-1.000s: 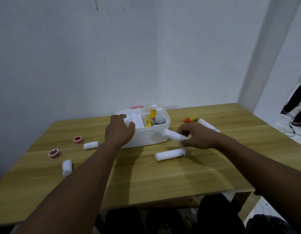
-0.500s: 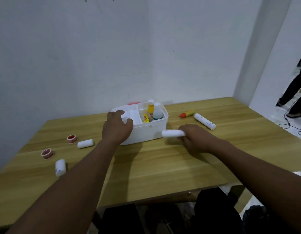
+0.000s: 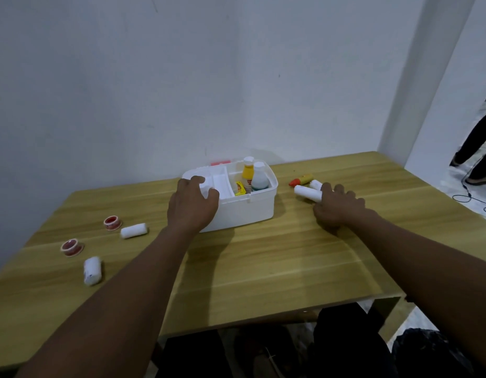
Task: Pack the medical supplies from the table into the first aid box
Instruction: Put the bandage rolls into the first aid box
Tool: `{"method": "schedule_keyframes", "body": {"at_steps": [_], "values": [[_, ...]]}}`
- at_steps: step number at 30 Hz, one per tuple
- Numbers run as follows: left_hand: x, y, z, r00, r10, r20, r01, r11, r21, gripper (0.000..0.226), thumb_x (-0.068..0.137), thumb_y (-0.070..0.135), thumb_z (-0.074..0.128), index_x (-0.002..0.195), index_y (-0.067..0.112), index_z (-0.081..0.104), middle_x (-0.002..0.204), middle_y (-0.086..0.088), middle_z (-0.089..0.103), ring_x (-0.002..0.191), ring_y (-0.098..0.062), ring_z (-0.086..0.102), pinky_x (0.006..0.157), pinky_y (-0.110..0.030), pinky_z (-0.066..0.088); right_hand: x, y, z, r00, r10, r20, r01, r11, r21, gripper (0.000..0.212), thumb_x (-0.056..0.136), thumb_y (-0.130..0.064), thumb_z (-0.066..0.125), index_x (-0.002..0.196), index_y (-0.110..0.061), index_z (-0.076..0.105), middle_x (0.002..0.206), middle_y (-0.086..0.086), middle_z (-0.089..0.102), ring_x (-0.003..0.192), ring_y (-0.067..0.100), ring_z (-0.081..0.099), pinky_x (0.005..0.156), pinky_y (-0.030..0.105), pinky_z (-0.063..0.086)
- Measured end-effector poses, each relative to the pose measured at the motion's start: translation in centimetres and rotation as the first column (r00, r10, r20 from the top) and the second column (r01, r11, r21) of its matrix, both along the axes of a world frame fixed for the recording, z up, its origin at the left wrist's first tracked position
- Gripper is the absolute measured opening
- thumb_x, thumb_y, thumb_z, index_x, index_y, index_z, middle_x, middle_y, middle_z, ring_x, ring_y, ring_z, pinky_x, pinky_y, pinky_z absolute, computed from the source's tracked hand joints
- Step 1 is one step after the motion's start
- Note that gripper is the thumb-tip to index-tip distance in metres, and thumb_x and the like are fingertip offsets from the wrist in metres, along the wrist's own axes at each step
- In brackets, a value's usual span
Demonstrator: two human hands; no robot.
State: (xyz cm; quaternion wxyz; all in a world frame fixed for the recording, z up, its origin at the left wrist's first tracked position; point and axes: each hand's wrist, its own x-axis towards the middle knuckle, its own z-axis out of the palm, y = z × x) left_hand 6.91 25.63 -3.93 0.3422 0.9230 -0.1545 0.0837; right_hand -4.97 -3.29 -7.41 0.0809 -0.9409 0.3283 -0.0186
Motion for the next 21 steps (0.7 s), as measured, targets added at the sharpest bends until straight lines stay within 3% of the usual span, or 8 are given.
{"method": "schedule_keyframes", "body": {"at_steps": [2,5,10,14,21], "values": [[0.1,0.0,0.0,1.0,0.001,-0.001,-0.001,1.0,0.001,0.051,0.093,0.042,0.048,0.142,0.024,0.05,0.148,-0.006,0.046,0.128,-0.034,0.051,0.101,-0.043,0.041,-0.3,0.1,-0.2,0.999,0.044,0.022,-0.043,0.999,-0.019,0.061,0.093,-0.059,0.031,0.141,-0.022,0.032,0.139,0.013,0.044,0.124,0.04,0.045,0.098,0.053,0.036],[0.0,0.1,-0.1,1.0,0.002,0.004,-0.002,1.0,0.003,0.051,0.093,0.043,0.047,0.141,0.024,0.05,0.147,-0.006,0.047,0.126,-0.034,0.053,0.101,-0.042,0.041,-0.9,0.4,-0.8,0.989,0.113,0.098,-0.105,0.991,-0.088,0.05,0.1,-0.052,0.022,0.141,-0.028,0.037,0.137,0.015,0.047,0.121,0.038,0.045,0.097,0.051,0.035],[0.0,0.1,0.0,1.0,-0.002,0.01,0.002,1.0,0.007,0.05,0.093,0.042,0.046,0.14,0.023,0.052,0.147,-0.006,0.047,0.126,-0.033,0.052,0.099,-0.042,0.041,-2.4,1.1,-1.6,0.954,0.226,0.197,-0.2,0.969,-0.144,0.046,0.097,-0.044,0.043,0.141,-0.032,0.047,0.129,0.015,0.052,0.109,0.037,0.048,0.091,0.044,0.044],[0.0,0.2,0.0,1.0,-0.004,0.003,0.004,1.0,0.006,0.049,0.093,0.043,0.046,0.138,0.023,0.053,0.146,-0.005,0.048,0.126,-0.033,0.052,0.099,-0.042,0.042,-3.2,1.8,-1.8,0.923,0.293,0.25,-0.25,0.949,-0.19,0.045,0.095,-0.046,0.049,0.136,-0.03,0.053,0.12,0.012,0.055,0.1,0.032,0.051,0.08,0.041,0.049],[0.1,0.2,-0.1,1.0,-0.014,0.001,0.014,1.0,0.012,0.048,0.094,0.045,0.045,0.135,0.023,0.055,0.144,-0.005,0.049,0.123,-0.032,0.054,0.096,-0.041,0.043,-3.6,3.0,-1.1,0.828,0.404,0.388,-0.355,0.915,-0.194,0.03,0.09,-0.023,0.06,0.12,-0.023,0.065,0.108,0.009,0.049,0.068,0.025,0.051,0.059,0.032,0.041]]}}
